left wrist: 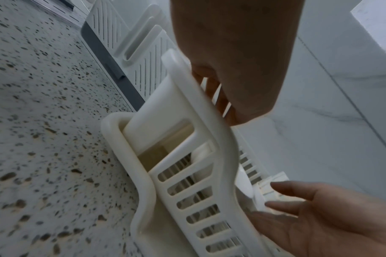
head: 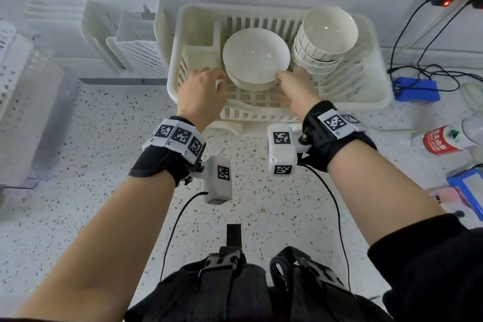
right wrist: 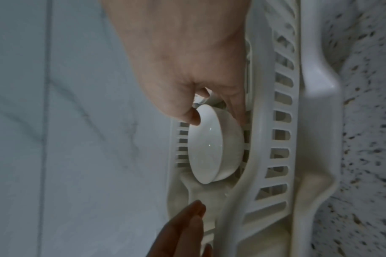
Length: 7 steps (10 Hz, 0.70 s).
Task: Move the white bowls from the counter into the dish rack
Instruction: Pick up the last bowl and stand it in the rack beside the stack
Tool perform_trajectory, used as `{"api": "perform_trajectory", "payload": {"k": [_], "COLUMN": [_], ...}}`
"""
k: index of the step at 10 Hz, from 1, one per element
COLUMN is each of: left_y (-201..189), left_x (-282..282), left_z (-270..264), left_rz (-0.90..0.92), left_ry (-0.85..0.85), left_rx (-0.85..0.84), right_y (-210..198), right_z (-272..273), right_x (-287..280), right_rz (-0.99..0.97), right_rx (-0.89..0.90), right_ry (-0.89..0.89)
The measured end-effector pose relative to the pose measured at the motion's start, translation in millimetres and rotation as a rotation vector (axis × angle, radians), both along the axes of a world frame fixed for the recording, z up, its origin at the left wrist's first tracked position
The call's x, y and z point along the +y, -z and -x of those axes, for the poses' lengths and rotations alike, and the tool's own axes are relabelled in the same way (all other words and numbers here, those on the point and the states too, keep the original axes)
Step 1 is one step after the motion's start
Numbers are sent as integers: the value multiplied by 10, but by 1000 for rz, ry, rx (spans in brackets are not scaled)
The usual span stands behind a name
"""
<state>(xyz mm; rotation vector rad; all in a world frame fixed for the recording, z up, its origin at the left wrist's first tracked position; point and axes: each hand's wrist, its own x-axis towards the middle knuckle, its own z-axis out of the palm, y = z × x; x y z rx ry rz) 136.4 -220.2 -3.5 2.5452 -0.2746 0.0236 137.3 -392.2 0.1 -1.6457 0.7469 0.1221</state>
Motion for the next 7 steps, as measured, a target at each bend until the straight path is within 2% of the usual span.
{"api": "perform_trajectory", "payload": {"k": [1, 3, 5, 7], "left_y": [-79, -251, -445, -614], "left_x": [11, -27, -91, -251], "left_z": [168, 503, 953, 1479], "left_rz": [22, 64, 84, 89], "left_ry": [25, 55, 49, -13], "left_rx": [-26, -50, -84, -83], "right_y": [-88, -265, -476, -819], "right_z": [214, 726, 1288, 1933], "right_x": [18, 136, 164, 15], "right_rz": [211, 424, 552, 649], "right_rx": [-99, -359, -525, -646], "right_ry": [-45, -142, -228, -409]}}
